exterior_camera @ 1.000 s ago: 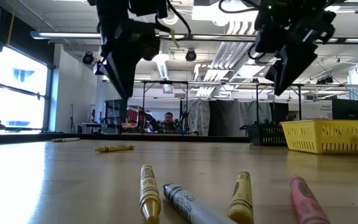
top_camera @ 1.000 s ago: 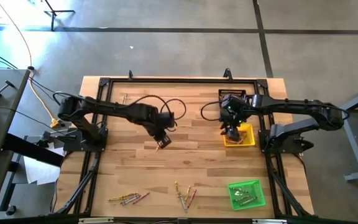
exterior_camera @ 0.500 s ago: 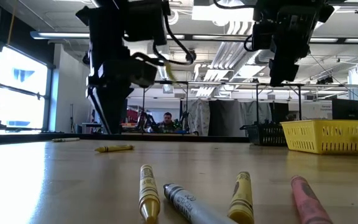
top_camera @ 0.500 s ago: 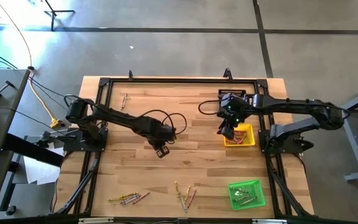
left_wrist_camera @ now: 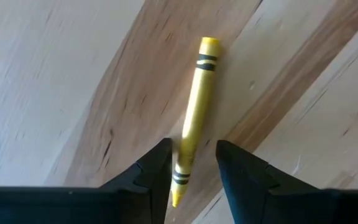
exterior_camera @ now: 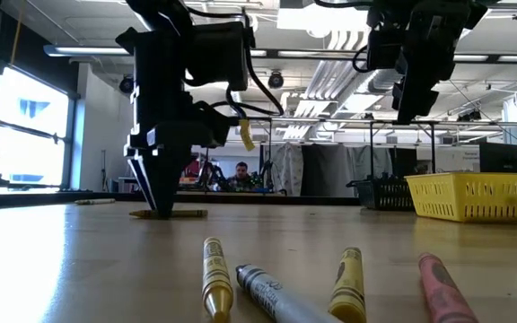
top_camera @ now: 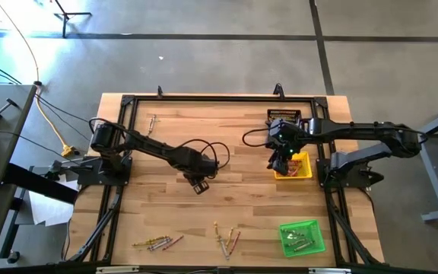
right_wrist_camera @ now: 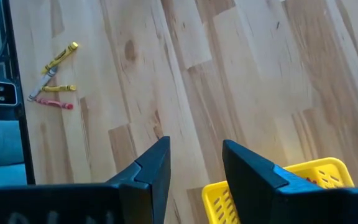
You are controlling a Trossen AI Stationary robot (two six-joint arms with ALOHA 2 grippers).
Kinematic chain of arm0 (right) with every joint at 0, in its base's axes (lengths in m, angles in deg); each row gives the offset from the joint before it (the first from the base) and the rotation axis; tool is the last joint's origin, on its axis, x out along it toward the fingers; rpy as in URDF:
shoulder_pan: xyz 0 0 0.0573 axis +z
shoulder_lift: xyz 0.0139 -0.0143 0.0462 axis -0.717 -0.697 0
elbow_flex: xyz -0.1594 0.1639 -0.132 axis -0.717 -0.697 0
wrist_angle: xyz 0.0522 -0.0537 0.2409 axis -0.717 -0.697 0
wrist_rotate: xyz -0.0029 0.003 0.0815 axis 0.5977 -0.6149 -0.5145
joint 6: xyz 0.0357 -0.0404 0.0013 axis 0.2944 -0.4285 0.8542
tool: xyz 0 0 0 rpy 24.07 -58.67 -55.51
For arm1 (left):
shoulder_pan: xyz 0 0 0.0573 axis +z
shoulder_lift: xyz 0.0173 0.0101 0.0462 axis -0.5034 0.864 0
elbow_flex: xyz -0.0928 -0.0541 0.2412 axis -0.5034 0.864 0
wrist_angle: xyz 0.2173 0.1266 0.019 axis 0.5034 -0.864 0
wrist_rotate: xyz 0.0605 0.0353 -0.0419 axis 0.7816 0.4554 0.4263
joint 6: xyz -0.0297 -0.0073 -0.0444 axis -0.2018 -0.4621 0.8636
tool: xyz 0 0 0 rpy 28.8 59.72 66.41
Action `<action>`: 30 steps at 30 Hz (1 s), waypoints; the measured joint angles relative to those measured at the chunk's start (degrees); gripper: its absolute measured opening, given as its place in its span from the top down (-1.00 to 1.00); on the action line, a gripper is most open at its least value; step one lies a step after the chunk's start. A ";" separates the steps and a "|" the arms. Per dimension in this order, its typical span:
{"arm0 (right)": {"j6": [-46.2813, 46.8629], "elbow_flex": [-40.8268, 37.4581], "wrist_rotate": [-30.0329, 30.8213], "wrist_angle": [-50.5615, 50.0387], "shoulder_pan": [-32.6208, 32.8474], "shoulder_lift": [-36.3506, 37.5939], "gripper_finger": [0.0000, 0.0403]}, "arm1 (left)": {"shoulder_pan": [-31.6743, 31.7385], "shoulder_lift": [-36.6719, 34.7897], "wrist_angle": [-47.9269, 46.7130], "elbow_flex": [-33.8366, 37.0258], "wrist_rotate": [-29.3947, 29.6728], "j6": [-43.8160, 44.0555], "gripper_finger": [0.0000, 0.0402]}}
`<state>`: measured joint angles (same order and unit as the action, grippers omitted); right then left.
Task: Sort crayons
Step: Put the yellow crayon into the black bin
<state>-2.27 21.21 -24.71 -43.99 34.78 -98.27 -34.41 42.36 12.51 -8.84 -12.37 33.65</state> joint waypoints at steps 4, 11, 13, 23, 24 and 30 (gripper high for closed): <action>-1.32 0.00 0.00 0.01 0.00 0.00 0.34 | 0.47 0.06 0.04 0.01 -0.46 1.41 0.39; -1.99 0.00 0.02 0.01 0.00 -0.02 0.34 | 0.52 0.56 0.37 0.09 -0.38 1.58 0.38; -1.97 0.00 0.02 0.04 -0.01 0.00 0.34 | 0.64 0.64 0.39 0.09 -0.08 1.98 0.38; -1.46 0.00 7.04 0.24 -0.33 0.00 0.34 | 1.11 1.61 0.84 0.07 -1.99 4.36 0.89; -1.49 0.00 8.46 0.24 -0.33 0.00 0.34 | 1.14 1.61 0.83 0.07 -2.33 4.38 0.94; -1.14 0.00 12.75 0.49 -0.35 0.07 0.34 | 1.55 1.20 -0.03 -1.32 -3.04 5.74 0.97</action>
<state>-3.41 21.21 -11.96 -43.50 34.43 -98.20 -32.87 43.56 12.48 -10.16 -15.41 39.39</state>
